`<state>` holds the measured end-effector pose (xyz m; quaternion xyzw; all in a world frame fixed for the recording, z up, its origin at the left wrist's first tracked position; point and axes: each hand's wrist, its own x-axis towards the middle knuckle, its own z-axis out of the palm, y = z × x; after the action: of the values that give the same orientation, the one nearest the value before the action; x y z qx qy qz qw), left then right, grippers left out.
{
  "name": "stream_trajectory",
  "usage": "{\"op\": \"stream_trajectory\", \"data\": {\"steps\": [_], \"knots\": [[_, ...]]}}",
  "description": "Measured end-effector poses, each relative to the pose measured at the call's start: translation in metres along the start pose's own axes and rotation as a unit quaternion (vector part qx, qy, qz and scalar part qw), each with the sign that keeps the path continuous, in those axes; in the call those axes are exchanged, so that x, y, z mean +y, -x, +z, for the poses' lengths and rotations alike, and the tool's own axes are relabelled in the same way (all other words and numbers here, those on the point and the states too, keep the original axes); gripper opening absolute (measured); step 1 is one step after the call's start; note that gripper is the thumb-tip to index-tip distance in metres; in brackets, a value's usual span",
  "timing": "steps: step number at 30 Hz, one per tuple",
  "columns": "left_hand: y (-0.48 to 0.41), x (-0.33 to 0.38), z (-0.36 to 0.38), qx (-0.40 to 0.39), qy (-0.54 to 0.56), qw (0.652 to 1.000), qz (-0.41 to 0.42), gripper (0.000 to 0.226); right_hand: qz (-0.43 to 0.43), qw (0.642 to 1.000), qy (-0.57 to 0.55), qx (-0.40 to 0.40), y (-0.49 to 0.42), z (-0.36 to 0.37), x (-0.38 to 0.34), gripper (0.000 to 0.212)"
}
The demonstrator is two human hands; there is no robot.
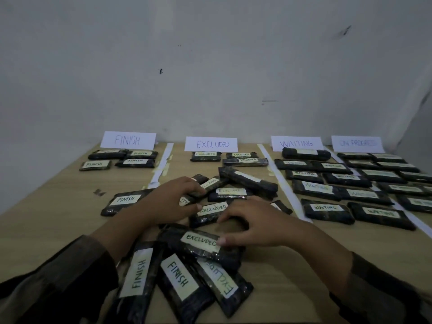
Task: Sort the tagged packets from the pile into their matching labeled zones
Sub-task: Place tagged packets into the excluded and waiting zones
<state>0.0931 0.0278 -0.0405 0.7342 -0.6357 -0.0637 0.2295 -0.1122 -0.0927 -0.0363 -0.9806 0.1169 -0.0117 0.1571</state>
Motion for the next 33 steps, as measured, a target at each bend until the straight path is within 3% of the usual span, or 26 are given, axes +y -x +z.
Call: {"op": "stream_trajectory", "data": {"steps": [9,14,17,28,33], "knots": [[0.027,-0.006,-0.005,-0.018,0.092,0.995,-0.016,0.02,0.005,0.999,0.032,-0.018,-0.003,0.012,-0.014,0.058],[0.034,-0.008,-0.007,-0.084,0.116,0.989,-0.048,0.04,0.001,0.998,0.03,0.05,-0.002,0.014,-0.009,0.065],[0.033,-0.009,-0.006,-0.085,0.109,0.989,-0.051,0.036,-0.004,0.996,0.023,0.085,-0.003,0.018,-0.002,0.064],[0.013,-0.012,-0.015,0.011,0.137,0.989,-0.06,0.025,-0.024,0.979,0.115,0.166,-0.022,0.012,0.006,0.068],[0.004,-0.024,-0.023,0.101,0.135,0.983,-0.079,0.029,-0.014,0.976,0.126,0.177,-0.045,-0.003,0.013,0.067]]}}
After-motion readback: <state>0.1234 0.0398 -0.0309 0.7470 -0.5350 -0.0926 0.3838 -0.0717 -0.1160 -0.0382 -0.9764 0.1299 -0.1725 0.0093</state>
